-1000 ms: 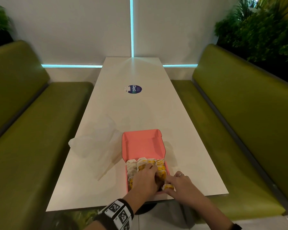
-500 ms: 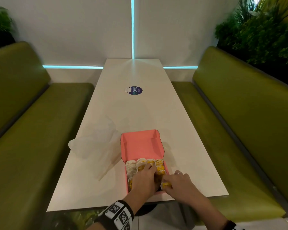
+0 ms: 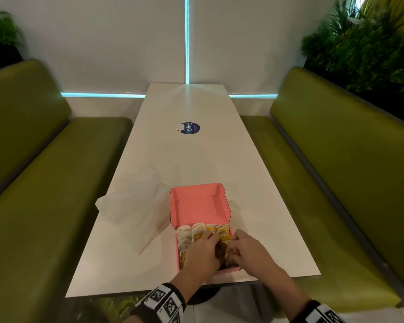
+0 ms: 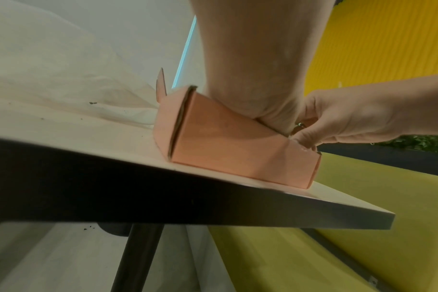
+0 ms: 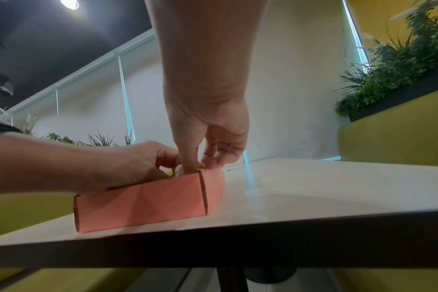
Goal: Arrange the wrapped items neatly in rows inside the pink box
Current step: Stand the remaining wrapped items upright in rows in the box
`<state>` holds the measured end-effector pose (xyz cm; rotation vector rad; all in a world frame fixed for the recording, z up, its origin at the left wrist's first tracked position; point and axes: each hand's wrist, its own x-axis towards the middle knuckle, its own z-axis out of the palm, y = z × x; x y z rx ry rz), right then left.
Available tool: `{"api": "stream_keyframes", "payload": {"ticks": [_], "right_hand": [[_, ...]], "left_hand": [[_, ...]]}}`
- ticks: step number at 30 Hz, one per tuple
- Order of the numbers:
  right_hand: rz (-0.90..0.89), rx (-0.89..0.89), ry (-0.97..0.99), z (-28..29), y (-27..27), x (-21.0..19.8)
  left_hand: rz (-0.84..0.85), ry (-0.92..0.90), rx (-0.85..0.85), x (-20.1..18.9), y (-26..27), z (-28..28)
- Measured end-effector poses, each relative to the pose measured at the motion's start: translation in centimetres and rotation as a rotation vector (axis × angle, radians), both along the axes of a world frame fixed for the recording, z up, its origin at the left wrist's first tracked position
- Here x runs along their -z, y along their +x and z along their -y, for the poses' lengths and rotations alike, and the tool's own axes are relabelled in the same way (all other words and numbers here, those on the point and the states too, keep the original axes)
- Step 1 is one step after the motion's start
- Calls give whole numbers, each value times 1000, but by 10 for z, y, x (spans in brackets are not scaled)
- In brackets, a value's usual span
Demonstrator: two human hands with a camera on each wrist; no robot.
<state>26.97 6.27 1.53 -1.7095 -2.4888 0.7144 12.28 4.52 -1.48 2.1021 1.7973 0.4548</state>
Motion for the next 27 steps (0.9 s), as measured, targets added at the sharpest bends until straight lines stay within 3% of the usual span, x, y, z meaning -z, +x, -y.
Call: {"api": "stream_keyframes", "payload": {"ticks": [8, 11, 17, 21, 27], "right_hand": [[31, -64, 88, -4, -2, 3], [34, -19, 105, -2, -4, 6], [-131, 123, 139, 1, 4, 1], [-133, 85, -49, 8, 9, -2], [29, 75, -233, 13, 3, 8]], "left_hand": [[142, -23, 68, 3, -17, -5], [167, -32, 113, -4, -21, -5], [244, 45, 102, -7, -22, 2], [159, 68, 168, -5, -22, 10], [19, 50, 272, 13, -22, 17]]}}
